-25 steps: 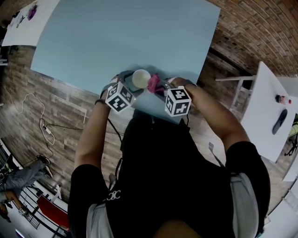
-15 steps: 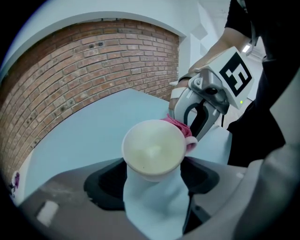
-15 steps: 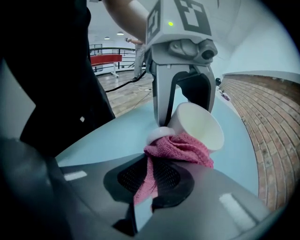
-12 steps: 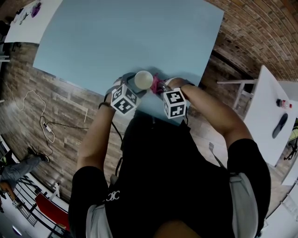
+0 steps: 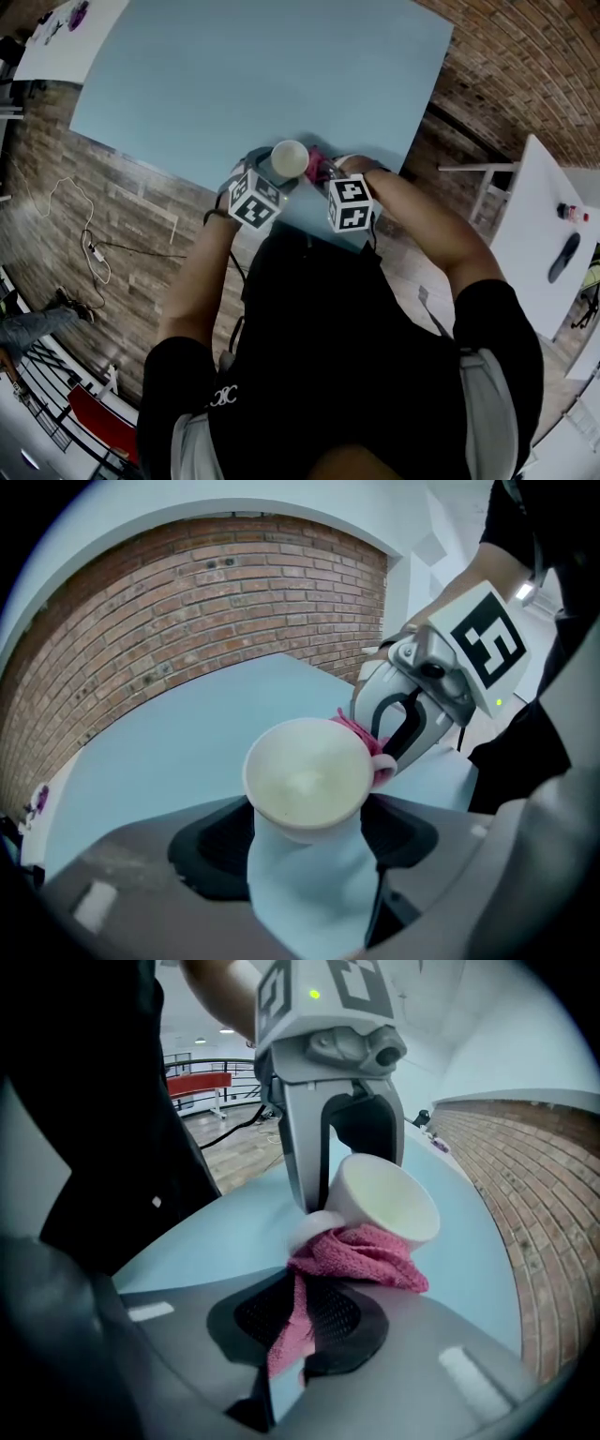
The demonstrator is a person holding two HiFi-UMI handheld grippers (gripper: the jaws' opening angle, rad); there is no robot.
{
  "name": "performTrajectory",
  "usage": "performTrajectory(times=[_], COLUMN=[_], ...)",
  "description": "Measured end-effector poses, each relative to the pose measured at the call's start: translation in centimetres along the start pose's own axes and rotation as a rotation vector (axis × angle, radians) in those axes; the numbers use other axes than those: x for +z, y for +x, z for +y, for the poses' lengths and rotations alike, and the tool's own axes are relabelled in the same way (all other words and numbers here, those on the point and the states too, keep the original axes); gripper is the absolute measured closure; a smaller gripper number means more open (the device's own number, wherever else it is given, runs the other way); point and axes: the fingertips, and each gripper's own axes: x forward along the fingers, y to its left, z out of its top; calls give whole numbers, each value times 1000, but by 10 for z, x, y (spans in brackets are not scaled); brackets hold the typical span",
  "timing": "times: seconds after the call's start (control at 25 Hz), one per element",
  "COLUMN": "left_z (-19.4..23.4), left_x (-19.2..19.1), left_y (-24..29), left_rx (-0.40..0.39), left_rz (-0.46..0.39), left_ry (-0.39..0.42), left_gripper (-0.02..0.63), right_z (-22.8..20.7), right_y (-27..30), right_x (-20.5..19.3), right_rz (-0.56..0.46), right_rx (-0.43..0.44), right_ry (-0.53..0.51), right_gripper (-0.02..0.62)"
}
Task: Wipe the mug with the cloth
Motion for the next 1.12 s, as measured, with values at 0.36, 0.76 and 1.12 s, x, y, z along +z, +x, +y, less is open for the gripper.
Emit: performTrajectory(times=[0.36, 0.76, 1.12], left_z=[-8, -8, -13], left_x=[0, 3, 0], left_y=[3, 6, 6], left_rx=[91, 147, 207], left_rz=[-27, -56, -37], left_ry=[-247, -369, -378], left_gripper=[247, 255, 264], right_z=[3, 0, -5], right_y=[-30, -59, -54], right_x=[-11, 15, 22], right_rz=[-46, -143, -11], right_rx=[-86, -173, -185], right_ry=[381, 618, 577], right_gripper=[557, 556, 555])
